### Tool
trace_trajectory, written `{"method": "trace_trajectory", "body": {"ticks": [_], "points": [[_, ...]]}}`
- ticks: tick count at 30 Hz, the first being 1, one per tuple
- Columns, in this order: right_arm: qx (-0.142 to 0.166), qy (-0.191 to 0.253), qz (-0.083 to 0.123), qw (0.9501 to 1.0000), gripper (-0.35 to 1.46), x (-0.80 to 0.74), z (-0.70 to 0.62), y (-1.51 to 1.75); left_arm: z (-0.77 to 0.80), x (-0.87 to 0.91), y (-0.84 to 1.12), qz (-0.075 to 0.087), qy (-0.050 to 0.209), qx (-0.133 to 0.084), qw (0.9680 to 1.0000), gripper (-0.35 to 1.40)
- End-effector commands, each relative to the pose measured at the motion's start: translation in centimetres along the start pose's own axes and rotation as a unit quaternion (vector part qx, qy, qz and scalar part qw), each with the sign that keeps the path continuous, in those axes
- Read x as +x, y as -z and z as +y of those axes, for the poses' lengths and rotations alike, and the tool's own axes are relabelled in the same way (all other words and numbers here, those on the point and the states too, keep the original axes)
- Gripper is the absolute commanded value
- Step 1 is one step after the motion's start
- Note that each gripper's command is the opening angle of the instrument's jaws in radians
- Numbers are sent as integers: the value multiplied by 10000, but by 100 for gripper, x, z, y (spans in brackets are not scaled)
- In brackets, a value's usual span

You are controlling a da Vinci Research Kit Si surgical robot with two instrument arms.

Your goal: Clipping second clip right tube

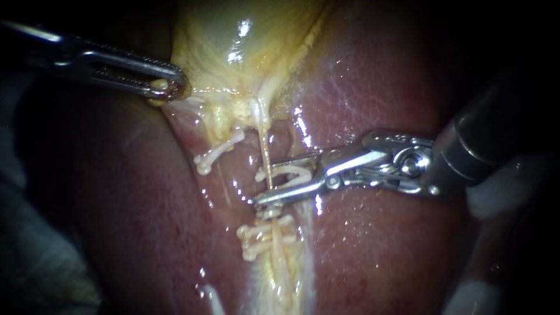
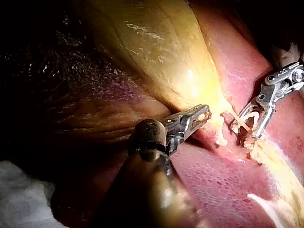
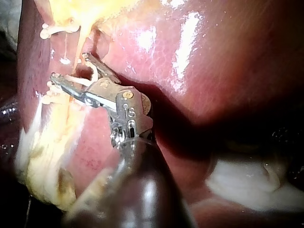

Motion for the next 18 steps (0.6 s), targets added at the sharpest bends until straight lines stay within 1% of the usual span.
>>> {"method": "trace_trajectory", "body": {"ticks": [1, 7, 10, 14, 18], "points": [[27, -28, 22, 10000, 49, 0, 0, -1, 0, 0, 0, 0, 1, 1, 10000, -35], [101, -90, 100, 9999, 49, -1, 0, -6, 0, 0, -1, 2, 3, 4, 10000, -35], [152, -167, 178, 9996, 49, -1, -1, -9, 1, 1, -1, 3, 4, 5, 10000, -35], [238, -239, 287, 9990, 49, -1, -3, -13, 1, 1, -1, 3, 4, 6, 10000, -35], [403, -362, 474, 9974, 49, 0, -10, -14, 1, 1, -1, 3, 4, 6, 10000, -35]]}}
